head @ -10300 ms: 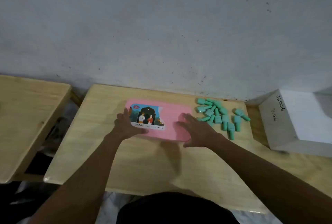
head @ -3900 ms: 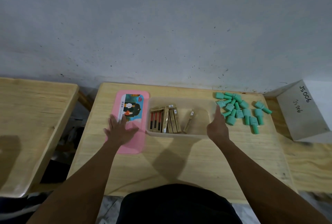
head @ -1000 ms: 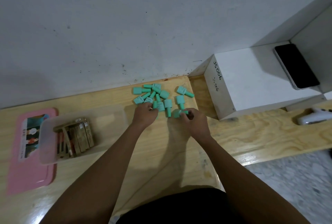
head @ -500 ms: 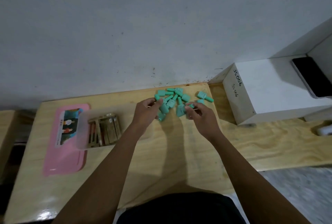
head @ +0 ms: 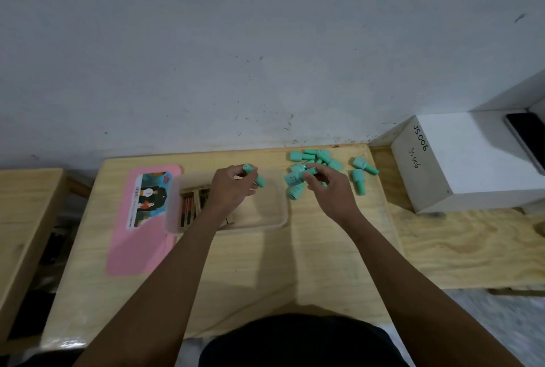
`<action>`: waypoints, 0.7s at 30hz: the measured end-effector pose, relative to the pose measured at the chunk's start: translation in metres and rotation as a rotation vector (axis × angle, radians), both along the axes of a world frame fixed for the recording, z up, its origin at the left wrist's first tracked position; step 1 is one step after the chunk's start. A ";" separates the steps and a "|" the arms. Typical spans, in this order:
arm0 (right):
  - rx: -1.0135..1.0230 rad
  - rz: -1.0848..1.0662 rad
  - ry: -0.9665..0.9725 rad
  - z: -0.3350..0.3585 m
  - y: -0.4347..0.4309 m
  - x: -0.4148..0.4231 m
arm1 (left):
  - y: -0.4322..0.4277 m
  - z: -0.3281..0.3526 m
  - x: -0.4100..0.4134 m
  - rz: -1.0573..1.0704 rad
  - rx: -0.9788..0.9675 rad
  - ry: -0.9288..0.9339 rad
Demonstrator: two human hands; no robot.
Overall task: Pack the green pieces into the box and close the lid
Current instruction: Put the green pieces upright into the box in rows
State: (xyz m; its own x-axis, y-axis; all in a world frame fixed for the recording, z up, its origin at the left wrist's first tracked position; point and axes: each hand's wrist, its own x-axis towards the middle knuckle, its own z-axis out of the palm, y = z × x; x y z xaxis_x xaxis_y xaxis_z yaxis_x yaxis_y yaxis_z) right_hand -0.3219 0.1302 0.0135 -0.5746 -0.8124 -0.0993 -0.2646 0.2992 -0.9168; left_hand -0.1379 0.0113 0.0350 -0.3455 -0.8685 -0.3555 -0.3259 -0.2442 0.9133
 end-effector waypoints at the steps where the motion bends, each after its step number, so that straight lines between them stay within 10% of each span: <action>1: 0.010 0.015 0.020 0.001 -0.004 0.002 | -0.003 -0.003 0.004 -0.026 -0.019 -0.015; 21: 0.386 0.384 0.820 -0.035 -0.074 0.037 | -0.027 -0.041 0.024 -0.363 -0.345 -0.295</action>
